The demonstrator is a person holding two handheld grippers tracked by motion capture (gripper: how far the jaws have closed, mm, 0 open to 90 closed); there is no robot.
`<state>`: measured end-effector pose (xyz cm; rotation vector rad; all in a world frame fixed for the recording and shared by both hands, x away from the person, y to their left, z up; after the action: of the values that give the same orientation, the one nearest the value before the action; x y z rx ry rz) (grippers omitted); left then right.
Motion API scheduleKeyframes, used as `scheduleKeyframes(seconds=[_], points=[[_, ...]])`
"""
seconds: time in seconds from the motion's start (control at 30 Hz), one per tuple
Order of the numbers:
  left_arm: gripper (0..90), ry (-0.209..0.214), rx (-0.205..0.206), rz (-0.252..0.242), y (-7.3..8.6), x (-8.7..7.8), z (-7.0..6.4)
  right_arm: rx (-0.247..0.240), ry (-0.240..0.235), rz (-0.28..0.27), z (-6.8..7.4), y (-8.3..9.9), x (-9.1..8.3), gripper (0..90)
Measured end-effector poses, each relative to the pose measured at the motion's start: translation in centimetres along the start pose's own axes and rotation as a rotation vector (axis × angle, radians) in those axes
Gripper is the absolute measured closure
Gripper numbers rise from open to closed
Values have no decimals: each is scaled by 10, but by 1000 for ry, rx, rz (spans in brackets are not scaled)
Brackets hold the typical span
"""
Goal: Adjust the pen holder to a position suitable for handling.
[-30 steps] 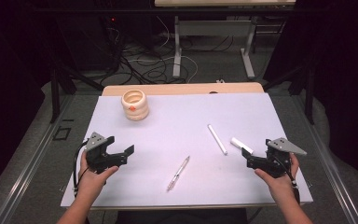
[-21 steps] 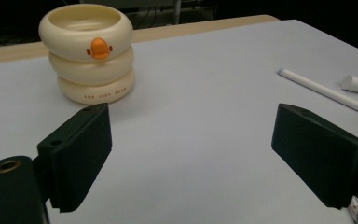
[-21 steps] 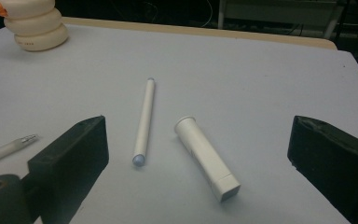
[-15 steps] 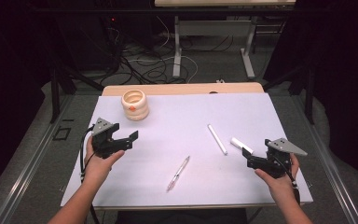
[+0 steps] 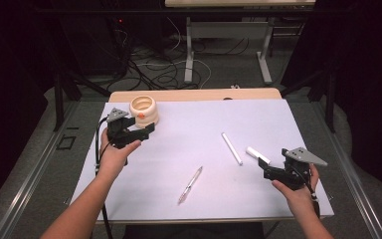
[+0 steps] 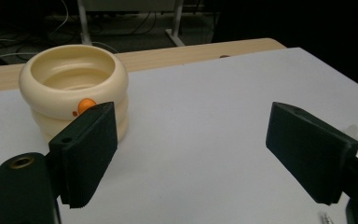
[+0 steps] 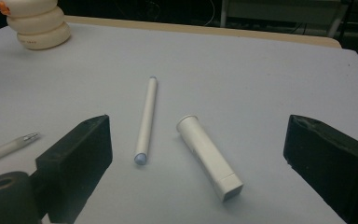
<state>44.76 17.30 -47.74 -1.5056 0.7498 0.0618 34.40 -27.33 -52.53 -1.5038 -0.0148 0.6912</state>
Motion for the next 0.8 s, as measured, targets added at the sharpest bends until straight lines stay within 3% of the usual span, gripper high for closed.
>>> scheduleKeyframes(seconds=[0.13, 0.3, 0.53, 0.57, 0.67, 0.8], points=[[188, -20, 41, 24, -7, 9, 3, -2, -5, -2, 1, 0, 0, 85], [234, -43, 55, 44, -16, 19, 8, -6, -7, 1, 1, 0, 1, 94], [255, -54, 98, 23, -31, 27, 13, -3, -6, -5, 0, 1, 1, 105], [258, -63, 119, 16, -36, 29, 14, -1, -9, -7, 0, 1, 2, 106], [258, -82, 126, 26, -41, 31, 16, -3, -13, -4, 0, 1, 1, 110], [258, -136, 156, 65, -52, 36, 24, -6, -14, -1, 0, 1, 1, 116]])
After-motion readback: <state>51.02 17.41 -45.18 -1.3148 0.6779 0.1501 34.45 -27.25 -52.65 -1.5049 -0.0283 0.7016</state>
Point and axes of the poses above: each handheld gripper's, and its own axes: x roughly forward along the jaws, y roughly out of its underside, z roughly to its left, the point moved 5 cm from there along x, roughly forward along the jaws, and after that the axes turned 6 degrees about -y, right-handed, at the moved point
